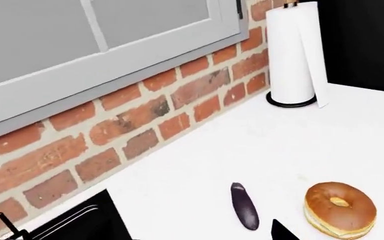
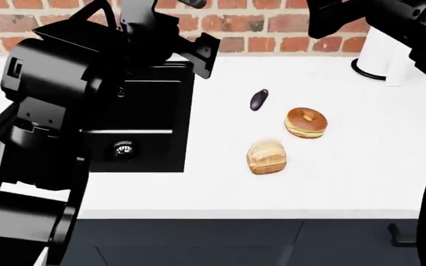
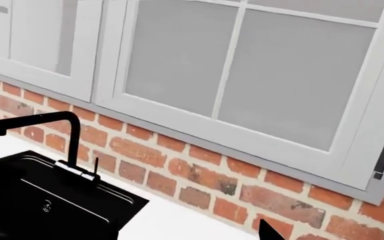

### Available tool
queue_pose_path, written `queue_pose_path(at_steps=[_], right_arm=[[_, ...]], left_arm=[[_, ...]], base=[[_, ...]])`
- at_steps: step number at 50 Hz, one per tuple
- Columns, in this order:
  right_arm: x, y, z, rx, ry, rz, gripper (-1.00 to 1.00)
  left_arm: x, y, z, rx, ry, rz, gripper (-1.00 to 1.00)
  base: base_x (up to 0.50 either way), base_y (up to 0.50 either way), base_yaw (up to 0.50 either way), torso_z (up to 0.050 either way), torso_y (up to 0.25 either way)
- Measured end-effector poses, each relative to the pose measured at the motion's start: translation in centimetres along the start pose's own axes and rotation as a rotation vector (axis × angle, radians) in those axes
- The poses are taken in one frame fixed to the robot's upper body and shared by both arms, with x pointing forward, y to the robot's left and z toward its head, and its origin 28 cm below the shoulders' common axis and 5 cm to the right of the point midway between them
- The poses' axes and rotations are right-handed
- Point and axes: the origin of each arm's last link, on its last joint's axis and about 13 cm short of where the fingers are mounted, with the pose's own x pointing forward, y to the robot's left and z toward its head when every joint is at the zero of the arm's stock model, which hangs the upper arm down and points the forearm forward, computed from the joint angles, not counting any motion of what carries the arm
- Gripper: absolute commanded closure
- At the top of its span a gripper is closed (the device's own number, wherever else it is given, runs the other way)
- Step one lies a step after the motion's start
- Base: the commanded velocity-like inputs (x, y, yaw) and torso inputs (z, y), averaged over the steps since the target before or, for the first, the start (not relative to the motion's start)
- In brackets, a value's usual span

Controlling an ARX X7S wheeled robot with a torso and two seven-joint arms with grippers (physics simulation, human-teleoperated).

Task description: Pick up the fruits and vegetables and place them in the sink. Turn on the sink faucet to wash them. Then turn the sink off and put them in the tray.

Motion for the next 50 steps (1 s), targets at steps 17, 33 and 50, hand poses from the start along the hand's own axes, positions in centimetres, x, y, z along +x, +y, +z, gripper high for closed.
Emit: queue_pose_path(at_steps=[17, 33, 50], right_arm=[[0.4, -0.5, 2.0, -0.032, -0.026, 0.049, -1.00], [1.1, -0.5, 2.0, -0.076, -0.001, 0.006, -1.00], [1.6, -0.5, 1.3, -0.115, 0.016, -0.052, -1.00]], left_arm=[[0.9, -0.7, 0.3, 0.013, 0.072, -0.045, -1.00], [1.7, -2.1, -2.5, -0.035, 0.153, -0.070, -1.00], [4.7, -2.6, -5.5, -0.127, 0.229, -0.066, -1.00]], base=[[0.44, -0.30, 0.00, 0.000, 0.001], [0.00, -0.09, 0.00, 0.000, 0.001], [0.00, 0.00, 0.00, 0.000, 0.000]])
